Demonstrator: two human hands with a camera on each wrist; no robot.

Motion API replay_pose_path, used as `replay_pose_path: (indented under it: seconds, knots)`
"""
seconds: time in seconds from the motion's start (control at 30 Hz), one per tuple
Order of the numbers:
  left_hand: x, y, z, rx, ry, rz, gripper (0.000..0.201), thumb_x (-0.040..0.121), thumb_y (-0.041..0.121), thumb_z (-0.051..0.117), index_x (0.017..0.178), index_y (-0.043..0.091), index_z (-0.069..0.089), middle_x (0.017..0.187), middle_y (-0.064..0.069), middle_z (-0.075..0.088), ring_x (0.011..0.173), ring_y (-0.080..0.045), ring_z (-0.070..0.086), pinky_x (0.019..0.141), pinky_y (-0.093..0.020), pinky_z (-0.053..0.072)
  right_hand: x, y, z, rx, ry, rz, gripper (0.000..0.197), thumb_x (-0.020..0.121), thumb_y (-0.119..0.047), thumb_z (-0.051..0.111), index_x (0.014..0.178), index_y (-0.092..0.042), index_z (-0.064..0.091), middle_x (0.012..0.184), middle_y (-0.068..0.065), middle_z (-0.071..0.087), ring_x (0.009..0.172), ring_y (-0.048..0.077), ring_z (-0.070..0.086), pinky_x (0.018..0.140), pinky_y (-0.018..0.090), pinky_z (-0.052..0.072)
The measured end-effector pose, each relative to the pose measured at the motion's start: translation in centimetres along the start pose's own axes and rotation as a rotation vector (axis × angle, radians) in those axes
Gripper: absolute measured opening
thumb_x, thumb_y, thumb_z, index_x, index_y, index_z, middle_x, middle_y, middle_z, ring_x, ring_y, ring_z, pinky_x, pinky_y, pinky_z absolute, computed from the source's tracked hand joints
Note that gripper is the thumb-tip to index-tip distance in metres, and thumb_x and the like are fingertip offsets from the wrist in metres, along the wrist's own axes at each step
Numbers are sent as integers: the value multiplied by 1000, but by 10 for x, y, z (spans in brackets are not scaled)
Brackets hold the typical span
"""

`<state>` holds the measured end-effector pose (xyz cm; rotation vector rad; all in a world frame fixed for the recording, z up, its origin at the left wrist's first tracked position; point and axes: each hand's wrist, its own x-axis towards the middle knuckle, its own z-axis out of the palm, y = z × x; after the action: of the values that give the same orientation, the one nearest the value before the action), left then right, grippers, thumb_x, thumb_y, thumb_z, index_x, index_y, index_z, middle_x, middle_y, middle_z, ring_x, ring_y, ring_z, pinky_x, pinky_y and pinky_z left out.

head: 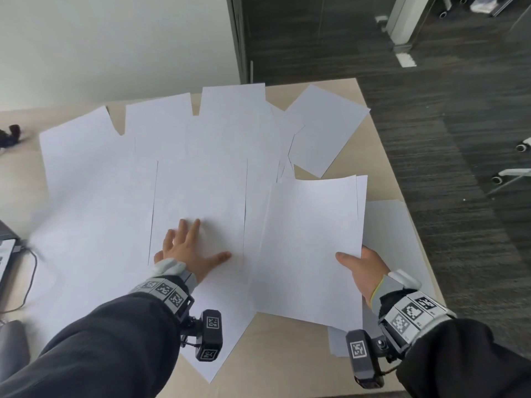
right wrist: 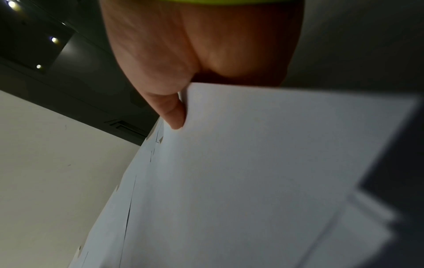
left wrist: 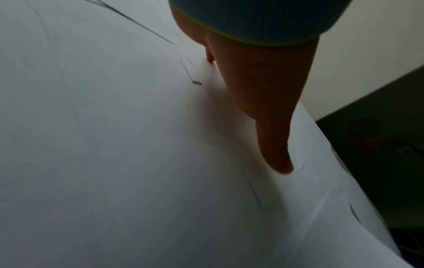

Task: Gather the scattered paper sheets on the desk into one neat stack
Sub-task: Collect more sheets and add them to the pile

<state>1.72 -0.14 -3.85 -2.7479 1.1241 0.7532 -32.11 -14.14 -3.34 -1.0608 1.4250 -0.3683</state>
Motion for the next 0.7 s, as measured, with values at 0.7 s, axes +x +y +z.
replay_pose_path:
  seconds: [0.7]
  knots:
    - [-63,76,10,-158,-31,438,98,65,95,26,151,48,32,165,22,14,155,-8,4,123,-47,16,-15,-10,13,-59,27,8,45,91,-62,47,116,-28,63,124,-3,67,119,26,59,110,47,40]
